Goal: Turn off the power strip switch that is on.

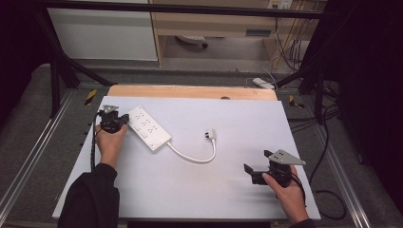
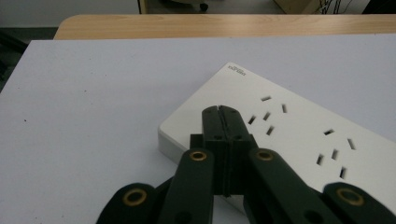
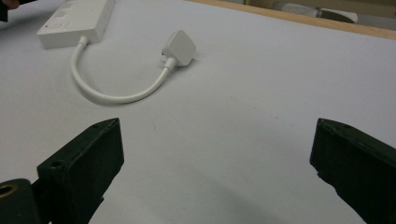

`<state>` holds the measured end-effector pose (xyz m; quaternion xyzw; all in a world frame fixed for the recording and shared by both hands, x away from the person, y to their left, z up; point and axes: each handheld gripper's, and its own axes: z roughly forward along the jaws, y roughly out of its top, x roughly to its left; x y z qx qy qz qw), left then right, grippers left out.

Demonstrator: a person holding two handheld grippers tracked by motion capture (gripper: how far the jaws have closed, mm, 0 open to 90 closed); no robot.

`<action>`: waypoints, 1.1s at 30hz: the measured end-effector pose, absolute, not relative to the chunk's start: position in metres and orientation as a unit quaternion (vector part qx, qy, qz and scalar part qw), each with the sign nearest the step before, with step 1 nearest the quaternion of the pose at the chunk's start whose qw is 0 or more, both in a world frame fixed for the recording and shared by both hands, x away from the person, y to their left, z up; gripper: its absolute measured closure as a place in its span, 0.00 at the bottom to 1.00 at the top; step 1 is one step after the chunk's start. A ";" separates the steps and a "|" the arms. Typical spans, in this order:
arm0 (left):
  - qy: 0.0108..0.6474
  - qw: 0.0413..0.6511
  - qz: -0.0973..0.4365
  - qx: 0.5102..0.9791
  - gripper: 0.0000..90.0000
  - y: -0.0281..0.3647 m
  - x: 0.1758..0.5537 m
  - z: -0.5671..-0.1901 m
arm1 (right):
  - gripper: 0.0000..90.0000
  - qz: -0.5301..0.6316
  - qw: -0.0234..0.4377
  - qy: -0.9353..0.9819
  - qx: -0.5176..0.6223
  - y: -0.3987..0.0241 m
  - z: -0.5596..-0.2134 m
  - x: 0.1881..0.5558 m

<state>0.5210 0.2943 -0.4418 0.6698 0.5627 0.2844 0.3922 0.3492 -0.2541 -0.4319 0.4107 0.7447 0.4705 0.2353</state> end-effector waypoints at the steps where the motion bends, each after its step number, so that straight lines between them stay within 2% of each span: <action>1: 0.562 0.392 0.285 0.670 1.00 0.294 0.521 -0.442 | 0.04 0.470 0.235 0.745 0.411 -0.254 -0.432 0.349; 33: 0.545 0.377 0.300 0.687 1.00 0.291 0.522 -0.441 | 0.04 0.470 0.233 0.747 0.409 -0.253 -0.433 0.349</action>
